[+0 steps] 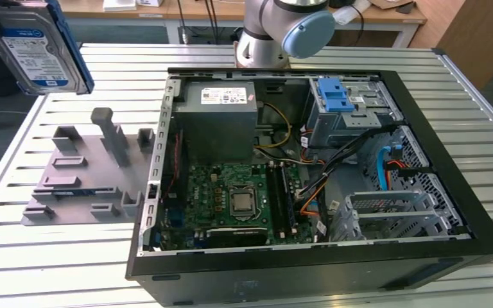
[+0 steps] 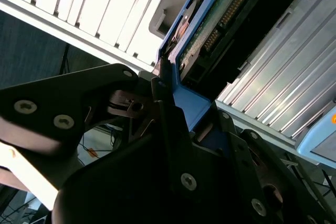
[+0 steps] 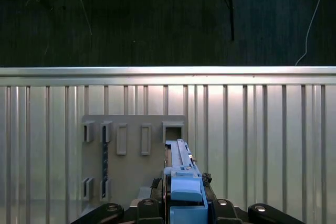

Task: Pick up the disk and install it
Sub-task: 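Pick up the disk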

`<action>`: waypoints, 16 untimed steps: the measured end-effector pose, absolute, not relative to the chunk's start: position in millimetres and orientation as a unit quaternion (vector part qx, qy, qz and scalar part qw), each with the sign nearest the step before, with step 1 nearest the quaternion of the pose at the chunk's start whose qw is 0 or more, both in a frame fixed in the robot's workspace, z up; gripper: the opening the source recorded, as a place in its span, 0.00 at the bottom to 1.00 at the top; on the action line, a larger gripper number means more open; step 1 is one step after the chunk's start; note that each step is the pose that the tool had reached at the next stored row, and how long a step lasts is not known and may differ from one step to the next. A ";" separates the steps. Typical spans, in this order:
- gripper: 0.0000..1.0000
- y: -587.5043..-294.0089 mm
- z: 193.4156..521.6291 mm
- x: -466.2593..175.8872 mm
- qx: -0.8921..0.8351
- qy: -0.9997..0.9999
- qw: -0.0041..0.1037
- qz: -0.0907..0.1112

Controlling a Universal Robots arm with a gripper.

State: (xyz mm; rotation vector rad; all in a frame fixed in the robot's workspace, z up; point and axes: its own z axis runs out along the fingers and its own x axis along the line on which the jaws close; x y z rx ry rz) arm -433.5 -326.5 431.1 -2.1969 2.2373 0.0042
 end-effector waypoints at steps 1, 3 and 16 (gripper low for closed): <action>0.37 -326.5 431.7 -433.6 -0.701 0.714 0.003 0.001; 0.37 -326.5 432.9 -433.6 -0.701 0.714 0.003 0.001; 0.37 -326.5 440.9 -433.6 -0.701 0.714 0.003 0.001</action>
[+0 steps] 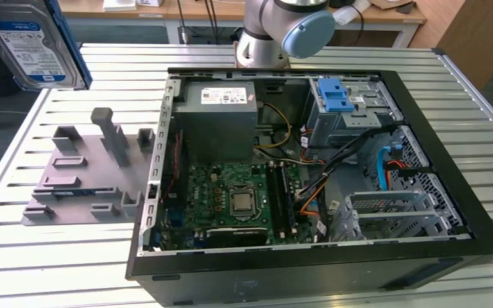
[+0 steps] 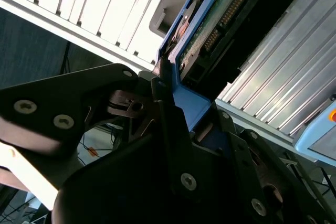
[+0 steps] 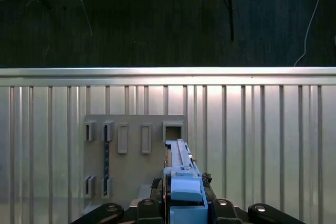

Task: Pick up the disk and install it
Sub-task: 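Pick up the disk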

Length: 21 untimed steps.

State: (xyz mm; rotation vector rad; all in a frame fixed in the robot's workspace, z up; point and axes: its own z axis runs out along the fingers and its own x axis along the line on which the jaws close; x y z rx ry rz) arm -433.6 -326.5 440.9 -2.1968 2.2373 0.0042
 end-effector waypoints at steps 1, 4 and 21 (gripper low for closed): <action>0.37 -326.5 441.6 -433.6 -0.701 0.714 0.003 0.001; 0.37 -326.5 443.9 -433.6 -0.701 0.714 0.003 0.001; 0.37 -326.5 455.7 -433.6 -0.701 0.714 0.003 0.001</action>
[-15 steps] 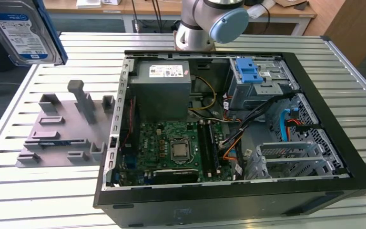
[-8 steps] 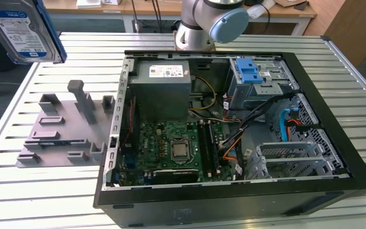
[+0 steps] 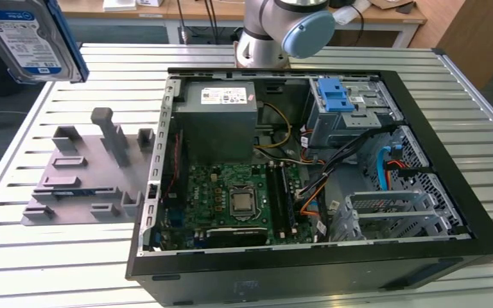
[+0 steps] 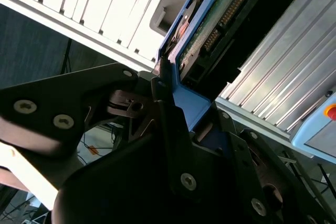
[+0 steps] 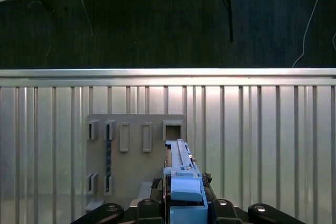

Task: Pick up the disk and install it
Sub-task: 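Pick up the disk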

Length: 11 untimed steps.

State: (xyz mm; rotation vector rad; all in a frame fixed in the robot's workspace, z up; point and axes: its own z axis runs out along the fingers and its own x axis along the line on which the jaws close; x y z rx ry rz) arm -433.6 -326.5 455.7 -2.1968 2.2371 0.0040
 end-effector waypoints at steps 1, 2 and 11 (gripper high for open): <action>0.37 -326.5 456.3 -433.6 -0.701 0.714 0.003 0.001; 0.37 -326.5 457.0 -433.6 -0.701 0.714 0.003 0.001; 0.37 -326.5 463.3 -433.6 -0.701 0.714 0.003 0.001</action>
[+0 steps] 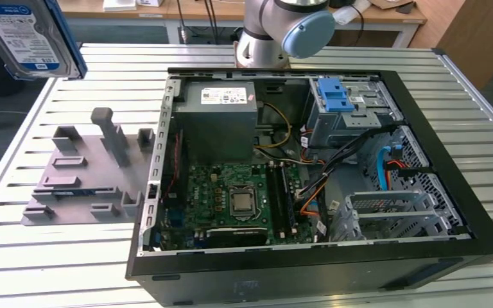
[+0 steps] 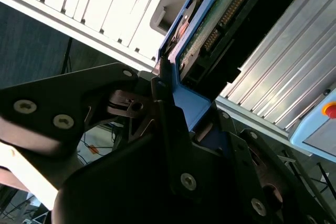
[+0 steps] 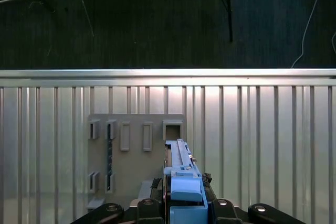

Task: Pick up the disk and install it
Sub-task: 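Pick up the disk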

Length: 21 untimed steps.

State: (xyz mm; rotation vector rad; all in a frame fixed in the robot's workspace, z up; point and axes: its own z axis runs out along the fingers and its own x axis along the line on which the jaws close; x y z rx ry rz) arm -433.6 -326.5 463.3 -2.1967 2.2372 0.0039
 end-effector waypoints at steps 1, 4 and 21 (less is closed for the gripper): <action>0.37 -326.5 464.0 -433.6 -0.701 0.714 0.003 0.001; 0.37 -326.5 466.1 -433.5 -0.701 0.714 0.003 0.001; 0.37 -326.4 479.0 -433.6 -0.704 0.710 0.003 0.001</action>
